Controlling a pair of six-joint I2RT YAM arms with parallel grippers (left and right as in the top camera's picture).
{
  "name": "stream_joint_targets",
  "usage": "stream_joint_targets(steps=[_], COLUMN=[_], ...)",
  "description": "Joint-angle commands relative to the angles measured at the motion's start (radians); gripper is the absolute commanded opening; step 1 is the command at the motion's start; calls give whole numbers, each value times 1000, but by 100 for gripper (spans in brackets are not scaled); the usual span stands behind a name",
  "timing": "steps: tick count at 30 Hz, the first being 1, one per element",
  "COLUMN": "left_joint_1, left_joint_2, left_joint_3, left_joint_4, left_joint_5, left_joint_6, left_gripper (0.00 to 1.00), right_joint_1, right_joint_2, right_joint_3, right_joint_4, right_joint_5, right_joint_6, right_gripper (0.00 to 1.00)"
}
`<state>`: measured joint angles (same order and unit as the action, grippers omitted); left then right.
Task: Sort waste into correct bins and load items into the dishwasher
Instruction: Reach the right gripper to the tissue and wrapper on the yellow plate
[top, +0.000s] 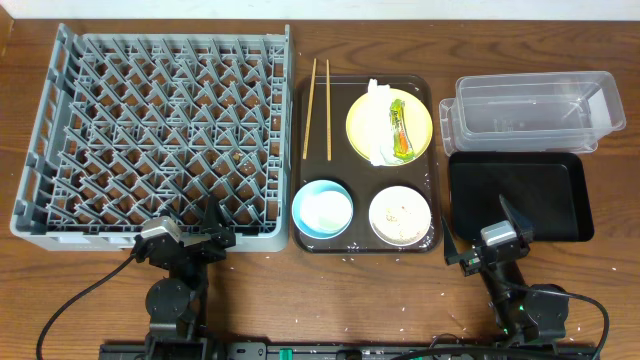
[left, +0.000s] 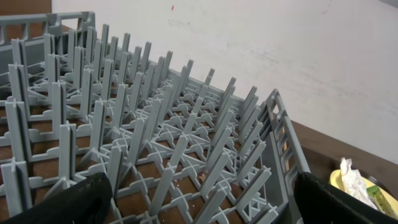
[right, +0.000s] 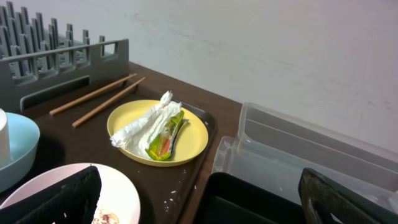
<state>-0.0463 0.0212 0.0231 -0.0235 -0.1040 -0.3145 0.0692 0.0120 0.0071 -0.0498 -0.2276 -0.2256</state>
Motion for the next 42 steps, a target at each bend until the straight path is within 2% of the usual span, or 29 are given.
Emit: stream_joint_targets(steps=[1,8,12,17,21,27,29,31,33,35,38,40,41,42], left_joint_1=[6,6,6,6,6,6,6,6,6,6,6,6,6,6], left_joint_2=[-3,-3,-3,66,287,670,739,811,842,857,866,866,866,866], left_joint_3=[-19,-19,2,186,443,875,957,1028,1046,1045,1045,1045,1045,1045], left_joint_4=[-39,-39,31,4,-209,-549,-608,-663,-676,-676,-676,-676,-676,-676], left_joint_5=[-12,18,98,96,155,428,477,512,537,578,620,620,620,620], left_joint_6=[2,2,6,33,56,66,66,66,65,65,65,66,66,66], left_gripper=[95,95,95,95,95,95,95,95,95,95,95,95,95,95], right_joint_1=[-11,-11,-11,-11,-11,7,26,39,40,39,68,116,145,191], right_joint_2=[2,2,2,129,471,1028,1162,1308,1393,1462,1563,1614,1640,1686], right_joint_3=[-2,-2,30,249,570,1138,1272,1414,1481,1514,1516,1516,1516,1516], right_joint_4=[-6,10,79,-35,-225,-617,-712,-790,-805,-765,-599,-580,-582,-590], right_joint_5=[6,-51,-88,-88,-111,-155,-138,-101,-94,-164,-380,-303,-235,-88], right_joint_6=[16,18,172,211,253,310,271,128,43,91,276,333,344,370], right_gripper=[99,99,99,99,99,99,99,99,99,99,99,99,96,85])
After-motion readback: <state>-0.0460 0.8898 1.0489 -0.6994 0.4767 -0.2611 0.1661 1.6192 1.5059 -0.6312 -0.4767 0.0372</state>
